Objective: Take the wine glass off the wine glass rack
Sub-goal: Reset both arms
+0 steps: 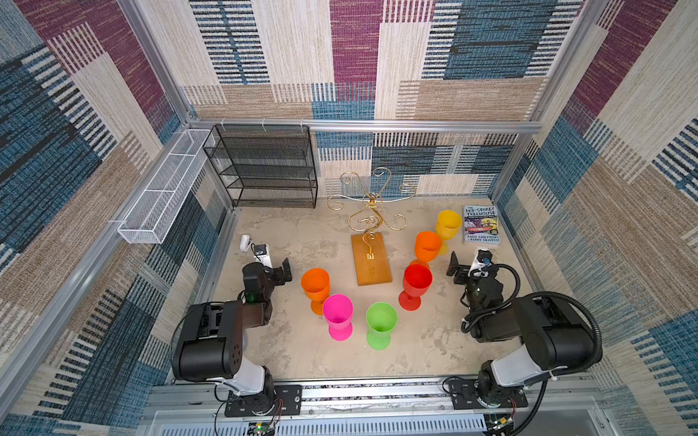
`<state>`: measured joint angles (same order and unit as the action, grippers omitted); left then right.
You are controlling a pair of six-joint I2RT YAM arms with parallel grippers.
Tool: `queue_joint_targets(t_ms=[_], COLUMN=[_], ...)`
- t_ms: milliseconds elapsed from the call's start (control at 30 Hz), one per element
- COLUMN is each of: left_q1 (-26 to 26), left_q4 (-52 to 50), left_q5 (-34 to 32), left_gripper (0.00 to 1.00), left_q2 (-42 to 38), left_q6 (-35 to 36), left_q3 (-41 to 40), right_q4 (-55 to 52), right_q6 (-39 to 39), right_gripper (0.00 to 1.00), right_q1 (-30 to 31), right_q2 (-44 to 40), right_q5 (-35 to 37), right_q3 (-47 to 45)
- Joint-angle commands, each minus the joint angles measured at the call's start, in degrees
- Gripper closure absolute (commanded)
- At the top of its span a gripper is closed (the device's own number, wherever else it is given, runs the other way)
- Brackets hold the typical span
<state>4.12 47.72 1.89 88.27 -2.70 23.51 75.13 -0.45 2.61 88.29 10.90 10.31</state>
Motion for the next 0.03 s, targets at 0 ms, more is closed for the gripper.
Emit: queue_joint_targets(t_ms=[0], left_q1=[0.0], left_q4=[-0.4], left_q5=[0.7], left_gripper=[0.00], left_q2=[0.2], left_q6=[1.0], left_q3=[0.8], right_q4=[1.9], right_q6=[-0.3], right_gripper=[0.00], right_q1=[0.1], right_q2=[-0.1], right_q5=[0.1], right_q3=[0.2])
